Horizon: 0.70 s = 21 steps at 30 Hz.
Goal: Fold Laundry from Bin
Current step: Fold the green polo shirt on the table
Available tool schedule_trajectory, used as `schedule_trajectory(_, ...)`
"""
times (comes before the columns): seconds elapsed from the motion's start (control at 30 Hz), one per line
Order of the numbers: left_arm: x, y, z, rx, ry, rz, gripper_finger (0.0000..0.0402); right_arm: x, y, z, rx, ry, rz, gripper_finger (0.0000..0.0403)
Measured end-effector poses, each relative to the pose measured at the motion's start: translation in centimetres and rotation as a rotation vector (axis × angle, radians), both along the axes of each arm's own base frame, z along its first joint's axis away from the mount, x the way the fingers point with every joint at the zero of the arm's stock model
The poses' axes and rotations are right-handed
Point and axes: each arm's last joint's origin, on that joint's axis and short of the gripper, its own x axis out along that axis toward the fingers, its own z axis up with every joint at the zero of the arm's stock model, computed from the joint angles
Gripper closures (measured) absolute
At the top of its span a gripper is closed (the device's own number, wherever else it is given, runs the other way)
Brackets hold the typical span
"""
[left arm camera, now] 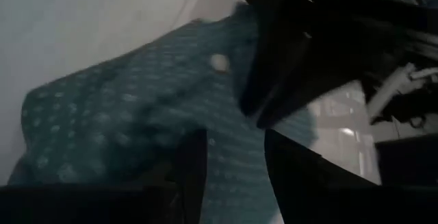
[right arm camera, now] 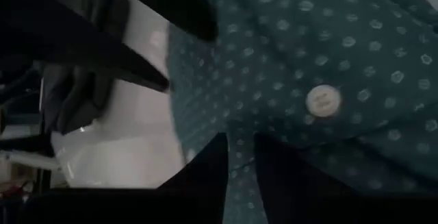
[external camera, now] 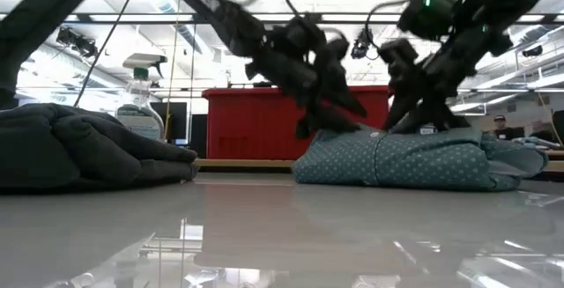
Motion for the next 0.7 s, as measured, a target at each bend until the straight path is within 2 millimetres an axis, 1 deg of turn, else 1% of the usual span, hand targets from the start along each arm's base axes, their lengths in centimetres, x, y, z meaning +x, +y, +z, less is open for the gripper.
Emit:
schedule_trajectory(0.07,0.4,0.5,-1.6,-0.017,0.014,0.018,0.0251,-0.1,-0.2,-1.2,0.018,-0.002,-0.011,0.0335)
schedule_trajectory(0.17,0.6,1.2,-3.4,-0.034,0.04,0.038,0.0251,-0.3,-0.5,-2.6,0.038,-0.001,-0.034,0.0351)
schedule_trajectory(0.23,0.5,1.6,-4.2,-0.036,0.057,0.044,0.0251,-0.6,-0.7,-3.4,0.045,0.016,-0.044,0.0361)
schedule_trajectory(0.3,0.5,1.9,-4.5,-0.034,0.061,0.048,0.0251,-0.7,-0.8,-3.9,0.049,0.031,-0.046,0.037)
schedule_trajectory(0.43,0.1,2.8,-4.5,-0.03,0.057,0.057,0.0251,-1.1,-1.1,-4.7,0.039,0.049,-0.026,0.0388)
schedule_trajectory(0.5,-0.3,3.2,-3.7,-0.088,0.059,0.055,0.0251,-1.0,-1.1,-4.2,0.027,0.024,0.005,0.0394)
schedule_trajectory(0.57,-0.9,3.6,-1.6,-0.135,0.022,0.036,0.0251,-0.8,-0.8,-3.0,-0.001,-0.008,0.041,0.0395)
schedule_trajectory(0.63,-1.5,3.5,1.1,-0.127,-0.019,0.022,0.0251,-0.3,-0.6,-0.8,-0.025,-0.075,0.067,0.0396)
schedule_trajectory(0.7,-2.1,2.8,3.5,-0.093,-0.055,-0.004,0.0251,-0.2,-0.2,1.4,-0.035,-0.104,0.102,0.0396)
